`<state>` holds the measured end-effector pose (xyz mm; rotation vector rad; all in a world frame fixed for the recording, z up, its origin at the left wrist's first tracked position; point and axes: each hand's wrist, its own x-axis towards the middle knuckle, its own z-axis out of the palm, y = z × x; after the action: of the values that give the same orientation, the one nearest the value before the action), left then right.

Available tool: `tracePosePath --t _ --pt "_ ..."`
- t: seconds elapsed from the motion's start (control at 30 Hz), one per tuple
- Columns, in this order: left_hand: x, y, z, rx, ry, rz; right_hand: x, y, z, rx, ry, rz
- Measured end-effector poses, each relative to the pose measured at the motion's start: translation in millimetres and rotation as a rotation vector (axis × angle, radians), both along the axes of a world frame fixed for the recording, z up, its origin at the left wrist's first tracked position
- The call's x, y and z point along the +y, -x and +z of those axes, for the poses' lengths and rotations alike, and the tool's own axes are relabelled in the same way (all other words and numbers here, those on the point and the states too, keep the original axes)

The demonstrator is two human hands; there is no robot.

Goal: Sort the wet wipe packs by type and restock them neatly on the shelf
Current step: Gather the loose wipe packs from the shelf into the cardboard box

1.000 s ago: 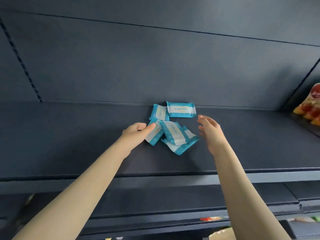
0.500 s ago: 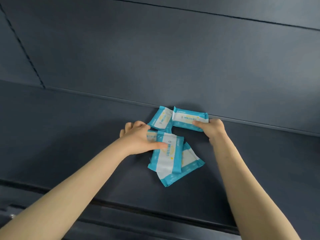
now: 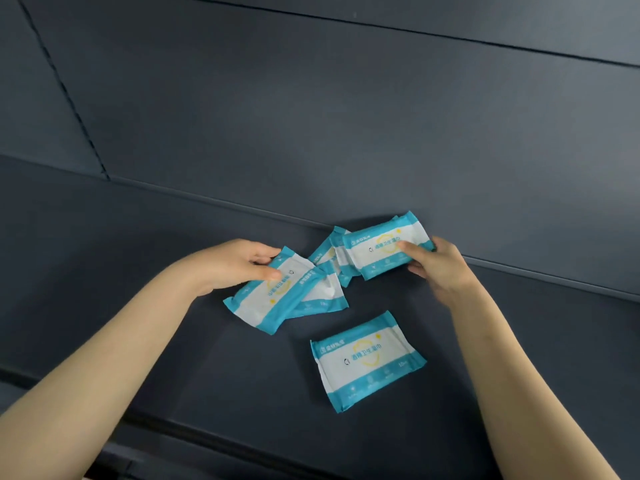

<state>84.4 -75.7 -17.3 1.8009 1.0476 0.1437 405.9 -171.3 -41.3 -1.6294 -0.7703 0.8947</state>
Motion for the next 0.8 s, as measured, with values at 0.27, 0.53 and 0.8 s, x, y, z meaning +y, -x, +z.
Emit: tracePosePath --t 0.27,0.53,0.8 --pt "-14 -10 -1 0.068 -0.04 -0.044 13 17 -1 0.129 -0.028 0.079" --pt "-1 -7 13 -0.007 0.111 -0.133 -26 32 26 0.478 -0.168 -0.144" --pt "23 -23 21 -0.381 0.311 0.011 -100 76 42 0.48 -0.13 -0.321"
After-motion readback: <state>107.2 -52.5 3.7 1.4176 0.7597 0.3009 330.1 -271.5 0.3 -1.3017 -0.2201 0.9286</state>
